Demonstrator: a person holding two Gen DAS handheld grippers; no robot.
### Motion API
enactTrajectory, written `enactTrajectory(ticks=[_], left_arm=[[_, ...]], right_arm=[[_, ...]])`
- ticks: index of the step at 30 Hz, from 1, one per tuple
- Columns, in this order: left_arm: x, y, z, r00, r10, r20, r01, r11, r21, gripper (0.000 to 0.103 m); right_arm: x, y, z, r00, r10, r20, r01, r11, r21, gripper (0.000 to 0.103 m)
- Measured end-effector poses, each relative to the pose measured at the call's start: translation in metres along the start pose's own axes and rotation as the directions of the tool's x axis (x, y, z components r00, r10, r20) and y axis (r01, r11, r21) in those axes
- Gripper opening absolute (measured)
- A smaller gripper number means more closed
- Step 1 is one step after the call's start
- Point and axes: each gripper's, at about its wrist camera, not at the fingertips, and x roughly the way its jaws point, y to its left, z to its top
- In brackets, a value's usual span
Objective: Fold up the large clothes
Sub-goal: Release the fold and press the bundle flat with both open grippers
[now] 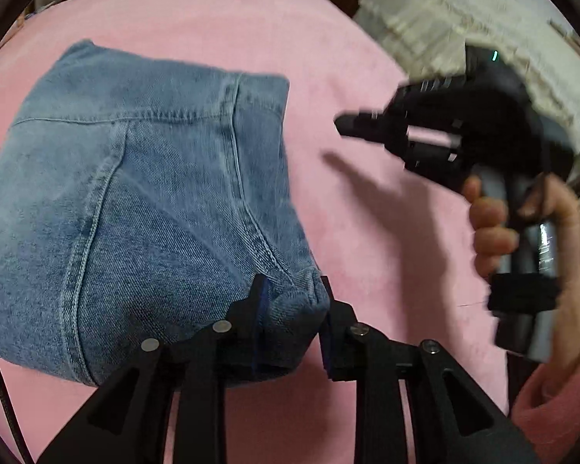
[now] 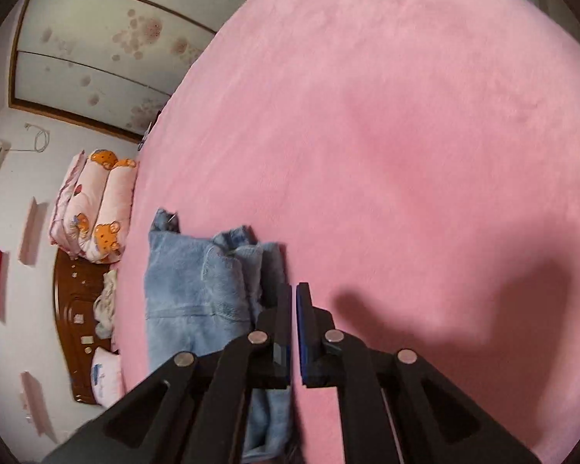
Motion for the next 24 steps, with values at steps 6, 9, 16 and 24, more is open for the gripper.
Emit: enactTrajectory(ticks=[6,9,16,24], left_arm=[[-0.013,-0.021,0.012,0.997,0.058,-0.059,-0.054,0.997,0.056,0.071],[-0.024,-0.019,0.014,0.988,0.105,-0.114,-0.098,0.993,0.067,0.071],[-0.048,0.015,0.015,0.947,0.265,-0.179,-0.263,0.964,0.035,0.072],[-0.069,0.089,0.018,0.897,0.407,-0.171,-0.423,0.903,-0.070,0.072]], right_arm=[[0.020,0.012,-0.026,0.989,0.018,-0.149,-0.024,0.999,-0.033,0.029],[0.026,0.027,-0.042,0.977,-0.004,-0.212,-0.013,0.997,-0.080,0.035],[0.038,0.045,-0.086,0.935,-0.136,-0.328,0.081,0.981,-0.176,0.048],[0.036,0.051,-0.125,0.921,-0.259,-0.291,0.197,0.954,-0.225,0.048]])
